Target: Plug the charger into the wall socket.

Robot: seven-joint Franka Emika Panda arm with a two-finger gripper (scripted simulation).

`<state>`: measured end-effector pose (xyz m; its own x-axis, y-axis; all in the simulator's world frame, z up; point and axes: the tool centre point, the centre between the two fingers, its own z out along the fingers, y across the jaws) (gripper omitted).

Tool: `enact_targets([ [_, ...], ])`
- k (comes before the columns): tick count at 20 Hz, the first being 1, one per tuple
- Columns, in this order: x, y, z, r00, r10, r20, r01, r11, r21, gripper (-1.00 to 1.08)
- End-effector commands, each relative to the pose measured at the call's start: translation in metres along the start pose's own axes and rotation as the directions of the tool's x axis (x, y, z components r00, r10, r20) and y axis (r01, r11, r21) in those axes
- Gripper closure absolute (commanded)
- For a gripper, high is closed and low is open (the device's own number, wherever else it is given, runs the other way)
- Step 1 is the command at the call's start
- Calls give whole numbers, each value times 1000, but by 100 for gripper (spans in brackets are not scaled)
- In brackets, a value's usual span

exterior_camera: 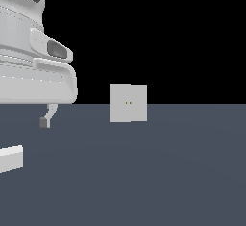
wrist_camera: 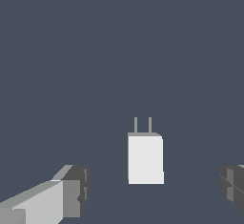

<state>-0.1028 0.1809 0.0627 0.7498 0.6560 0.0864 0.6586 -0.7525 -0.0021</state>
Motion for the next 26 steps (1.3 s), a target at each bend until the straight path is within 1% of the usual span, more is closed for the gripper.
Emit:
enact_targets([
  [1,-1,-4,2,1000,-16,-2,16,1000,0,-92],
  [12,-1,-1,4,1000,-5,0,5,1000,-2,-92],
  [22,-5,0,41,1000,-3,0,3,1000,-2,-92],
  [26,-5,0,50,1000,-2,0,2,1000,-2,-92],
])
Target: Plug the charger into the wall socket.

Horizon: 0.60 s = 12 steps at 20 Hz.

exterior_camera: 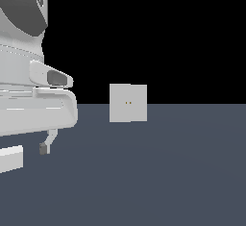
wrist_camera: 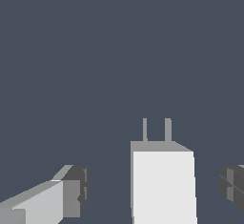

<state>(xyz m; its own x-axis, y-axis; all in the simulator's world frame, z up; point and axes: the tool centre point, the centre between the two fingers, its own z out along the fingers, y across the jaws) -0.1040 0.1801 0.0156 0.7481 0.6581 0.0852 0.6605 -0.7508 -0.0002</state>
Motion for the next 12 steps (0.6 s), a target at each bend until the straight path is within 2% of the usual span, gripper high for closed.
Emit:
enact_targets([
  [1,0,0,4,1000,0,-1,0,1000,-1,-92],
  [2,0,0,4,1000,0,-1,0,1000,-1,-92],
  [3,0,0,4,1000,0,-1,0,1000,-1,108],
  [12,0,0,4,1000,0,-1,0,1000,-1,108],
])
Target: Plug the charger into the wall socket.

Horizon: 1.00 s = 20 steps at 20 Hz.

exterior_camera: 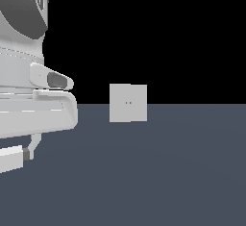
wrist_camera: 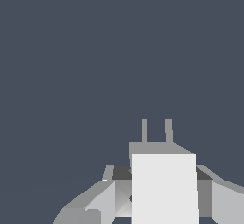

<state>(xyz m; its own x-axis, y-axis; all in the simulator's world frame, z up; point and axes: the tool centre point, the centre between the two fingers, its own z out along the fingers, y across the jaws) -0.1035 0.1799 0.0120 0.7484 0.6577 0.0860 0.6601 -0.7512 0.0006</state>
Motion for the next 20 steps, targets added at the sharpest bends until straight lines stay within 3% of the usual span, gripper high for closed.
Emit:
enact_targets([
  [1,0,0,0,1000,0,0,0,1000,0,108],
  [6,-1,14,-6,999,43,-1,-43,999,-3,108],
  [11,-8,58,-26,983,181,-3,-181,983,-13,108],
  [14,-20,99,-45,951,309,-6,-309,951,-23,108],
  [20,-57,167,-80,848,529,-15,-529,847,-42,108],
])
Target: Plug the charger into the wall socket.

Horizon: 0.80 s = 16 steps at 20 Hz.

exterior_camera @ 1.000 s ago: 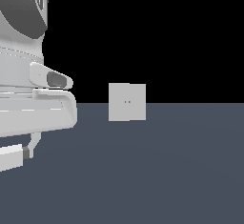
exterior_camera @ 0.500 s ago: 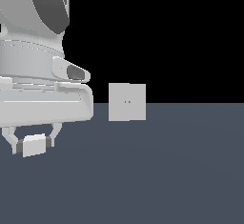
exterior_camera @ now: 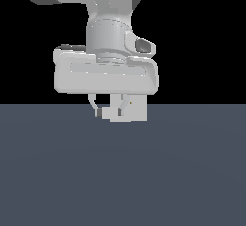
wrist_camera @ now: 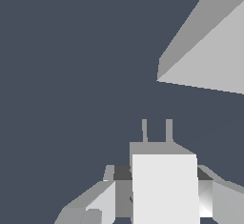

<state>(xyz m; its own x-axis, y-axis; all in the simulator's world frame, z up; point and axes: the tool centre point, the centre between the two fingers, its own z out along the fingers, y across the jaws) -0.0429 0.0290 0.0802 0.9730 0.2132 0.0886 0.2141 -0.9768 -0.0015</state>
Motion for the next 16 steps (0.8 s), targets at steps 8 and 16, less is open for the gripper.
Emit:
enact_targets([
  [8,-7,48,-21,989,151,0,-151,988,-14,108],
  [16,-3,49,-20,989,150,0,-150,989,-14,108],
])
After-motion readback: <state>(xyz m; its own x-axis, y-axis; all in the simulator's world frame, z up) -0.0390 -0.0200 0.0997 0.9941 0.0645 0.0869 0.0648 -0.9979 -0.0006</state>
